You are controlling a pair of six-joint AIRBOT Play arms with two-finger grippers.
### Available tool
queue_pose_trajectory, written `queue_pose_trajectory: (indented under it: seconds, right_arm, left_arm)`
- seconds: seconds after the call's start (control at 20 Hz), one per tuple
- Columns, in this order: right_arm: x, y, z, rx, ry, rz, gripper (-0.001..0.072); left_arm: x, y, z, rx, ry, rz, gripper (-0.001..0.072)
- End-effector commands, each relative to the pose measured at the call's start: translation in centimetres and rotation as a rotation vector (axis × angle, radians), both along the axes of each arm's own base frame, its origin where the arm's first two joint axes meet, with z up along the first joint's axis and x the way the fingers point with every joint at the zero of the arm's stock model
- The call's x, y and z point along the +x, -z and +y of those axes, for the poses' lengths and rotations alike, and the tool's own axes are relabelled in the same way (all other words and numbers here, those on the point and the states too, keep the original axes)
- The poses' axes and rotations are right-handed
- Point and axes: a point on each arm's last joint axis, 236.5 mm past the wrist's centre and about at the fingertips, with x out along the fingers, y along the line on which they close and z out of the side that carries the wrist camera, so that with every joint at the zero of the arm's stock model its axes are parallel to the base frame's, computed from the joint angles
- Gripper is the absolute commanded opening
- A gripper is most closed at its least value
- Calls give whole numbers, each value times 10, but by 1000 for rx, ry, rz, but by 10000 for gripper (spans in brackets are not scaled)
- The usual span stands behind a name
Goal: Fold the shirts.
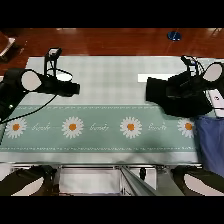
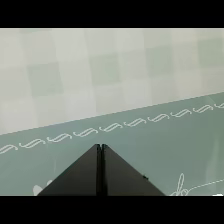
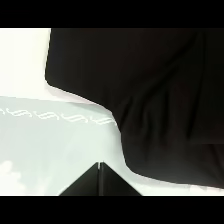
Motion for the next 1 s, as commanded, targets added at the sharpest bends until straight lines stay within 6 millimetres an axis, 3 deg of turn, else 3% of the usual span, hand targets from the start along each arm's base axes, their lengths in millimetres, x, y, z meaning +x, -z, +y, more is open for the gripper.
queue_pose_trajectory:
  seconds: [0.0,0.55,0.6,0.65,0.7,0.85,0.95]
  right_arm:
    - [14,-4,-1,-1,10,-61,23]
    - [40,-15,-3,-4,26,-178,23]
    - [49,-19,-8,-26,25,-221,32]
    - [60,-25,-17,-58,37,-275,198]
    - [72,-31,-28,-101,50,-332,383]
    - [85,-37,-88,-199,236,-390,401]
    - [68,-8,-122,-208,332,-271,401]
  left_arm:
    - [5,-1,-1,-5,-5,-16,18]
    - [10,0,-2,-9,-8,-32,19]
    - [14,0,-2,-12,-11,-42,51]
    - [17,3,-3,-13,-13,-47,248]
    - [21,8,-4,-13,-19,-45,500]
    - [23,23,-4,-3,-19,-12,510]
    - [23,32,-5,3,-19,5,510]
